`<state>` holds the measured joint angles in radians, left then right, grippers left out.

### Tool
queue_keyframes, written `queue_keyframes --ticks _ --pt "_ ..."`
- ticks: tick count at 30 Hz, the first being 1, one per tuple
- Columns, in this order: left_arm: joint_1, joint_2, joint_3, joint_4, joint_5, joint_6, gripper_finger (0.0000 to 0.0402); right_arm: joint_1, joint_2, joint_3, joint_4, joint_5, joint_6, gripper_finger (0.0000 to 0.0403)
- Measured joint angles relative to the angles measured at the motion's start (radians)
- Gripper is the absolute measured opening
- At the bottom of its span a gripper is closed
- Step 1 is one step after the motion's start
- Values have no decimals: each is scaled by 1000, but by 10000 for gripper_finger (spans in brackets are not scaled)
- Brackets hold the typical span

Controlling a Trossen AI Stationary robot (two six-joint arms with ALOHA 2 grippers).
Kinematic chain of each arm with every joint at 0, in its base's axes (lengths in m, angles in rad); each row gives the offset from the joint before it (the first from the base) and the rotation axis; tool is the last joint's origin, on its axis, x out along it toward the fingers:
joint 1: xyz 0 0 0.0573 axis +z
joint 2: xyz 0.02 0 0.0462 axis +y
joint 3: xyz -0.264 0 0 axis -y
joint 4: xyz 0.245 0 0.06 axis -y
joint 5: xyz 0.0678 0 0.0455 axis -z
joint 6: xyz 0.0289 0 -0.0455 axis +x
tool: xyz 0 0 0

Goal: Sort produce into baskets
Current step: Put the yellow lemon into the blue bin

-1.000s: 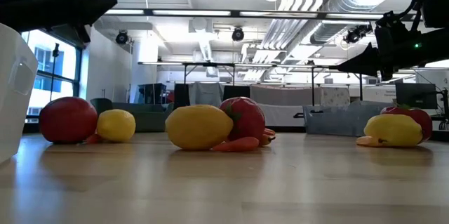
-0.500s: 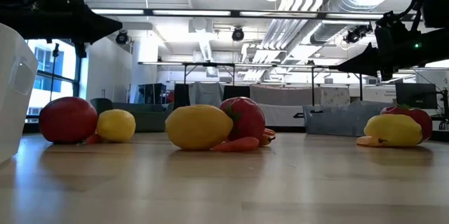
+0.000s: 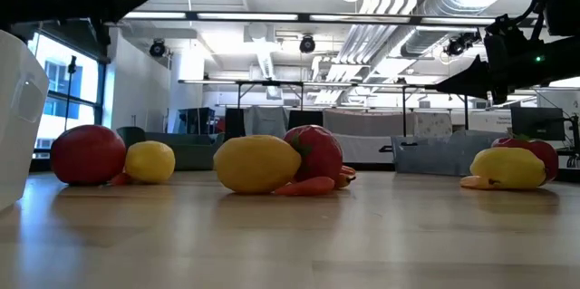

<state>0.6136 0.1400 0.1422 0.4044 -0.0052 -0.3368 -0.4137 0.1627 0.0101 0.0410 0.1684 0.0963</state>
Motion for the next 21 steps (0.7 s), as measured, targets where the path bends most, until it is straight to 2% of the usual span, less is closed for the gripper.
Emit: queue_keyframes --ticks 3,8,15,18,21 --pt "0 59 76 -74 71 32 0 0 0 0 0 0 0 0" --pt "0 195 216 -238 190 -13 0 0 0 0 0 0 0 0" --pt "0 396 334 -280 224 141 0 0 0 0 0 0 0 0" --pt "0 479 368 -306 329 107 0 0 0 0 0 0 0 0" --pt "0 552 378 -306 431 -18 0 0 0 0 0 0 0 0"
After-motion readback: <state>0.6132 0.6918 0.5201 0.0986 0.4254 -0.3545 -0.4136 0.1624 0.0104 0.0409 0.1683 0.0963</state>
